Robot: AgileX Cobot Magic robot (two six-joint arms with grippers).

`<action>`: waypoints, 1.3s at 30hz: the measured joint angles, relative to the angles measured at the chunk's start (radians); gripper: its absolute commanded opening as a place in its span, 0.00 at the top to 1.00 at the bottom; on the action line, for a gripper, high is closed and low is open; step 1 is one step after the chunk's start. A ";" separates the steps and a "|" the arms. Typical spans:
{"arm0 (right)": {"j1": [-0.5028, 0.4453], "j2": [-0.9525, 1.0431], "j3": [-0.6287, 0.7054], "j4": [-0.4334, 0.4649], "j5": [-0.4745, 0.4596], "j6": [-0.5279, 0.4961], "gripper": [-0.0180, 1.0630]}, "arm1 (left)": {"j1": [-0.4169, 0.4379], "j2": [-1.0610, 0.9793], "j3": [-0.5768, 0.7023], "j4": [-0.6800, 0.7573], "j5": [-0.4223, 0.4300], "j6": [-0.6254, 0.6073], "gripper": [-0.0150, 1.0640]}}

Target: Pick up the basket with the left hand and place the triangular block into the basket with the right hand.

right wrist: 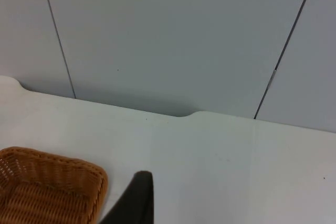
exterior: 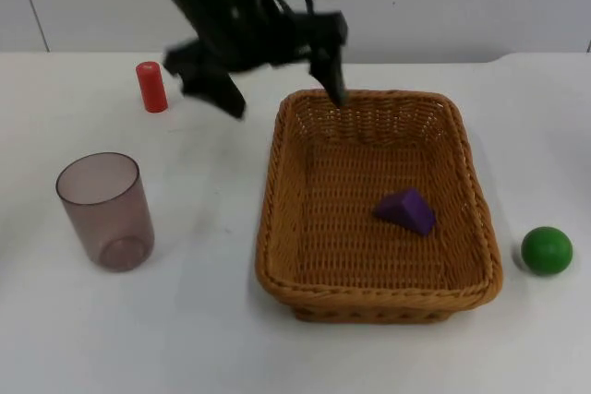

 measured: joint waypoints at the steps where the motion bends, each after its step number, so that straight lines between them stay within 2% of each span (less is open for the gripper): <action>1: 0.000 0.000 0.000 0.000 0.000 0.000 0.01 | 0.000 -0.011 -0.029 0.073 0.024 -0.041 0.01; 7: 0.000 0.000 0.000 0.000 0.000 0.000 0.01 | -0.002 -0.119 -0.072 0.237 0.056 -0.100 0.01; 11: 0.000 0.000 0.000 0.000 0.004 0.000 0.01 | -0.019 -0.217 -0.072 0.325 0.052 -0.109 0.01; 17: 0.000 0.000 0.000 0.000 0.010 0.000 0.01 | -0.041 -0.399 -0.074 0.494 0.039 -0.185 0.01; 20: 0.000 0.000 0.000 0.000 0.010 0.000 0.01 | -0.038 -0.459 -0.076 0.553 0.050 -0.194 0.01; 23: 0.000 0.000 0.000 0.000 0.010 0.000 0.01 | -0.011 -0.548 -0.076 0.621 0.102 -0.200 0.01; 25: 0.000 0.000 0.000 0.000 0.008 0.000 0.01 | -0.006 -0.556 -0.076 0.621 0.107 -0.202 0.01; 29: 0.000 0.000 0.000 0.000 0.008 0.005 0.01 | 0.127 -0.657 -0.076 0.499 0.116 -0.141 0.01; 30: 0.000 0.000 0.000 0.000 0.008 0.005 0.01 | 0.127 -0.657 -0.076 0.499 0.116 -0.141 0.01; 33: 0.000 0.000 0.000 0.000 0.008 0.007 0.01 | 0.232 -0.708 -0.076 0.436 0.114 -0.086 0.01; 35: 0.000 0.000 0.000 0.000 0.008 0.007 0.01 | 0.315 -0.735 -0.076 0.360 0.124 -0.007 0.01; 36: 0.000 0.000 0.000 0.000 0.008 0.007 0.01 | 0.315 -0.735 -0.076 0.360 0.124 -0.007 0.01; 38: 0.000 0.000 0.000 0.000 0.008 0.007 0.01 | 0.389 -0.765 -0.042 0.269 0.110 0.054 0.01; 39: 0.000 0.000 0.000 0.000 0.008 0.007 0.01 | 0.428 -0.789 0.014 0.218 0.086 0.077 0.01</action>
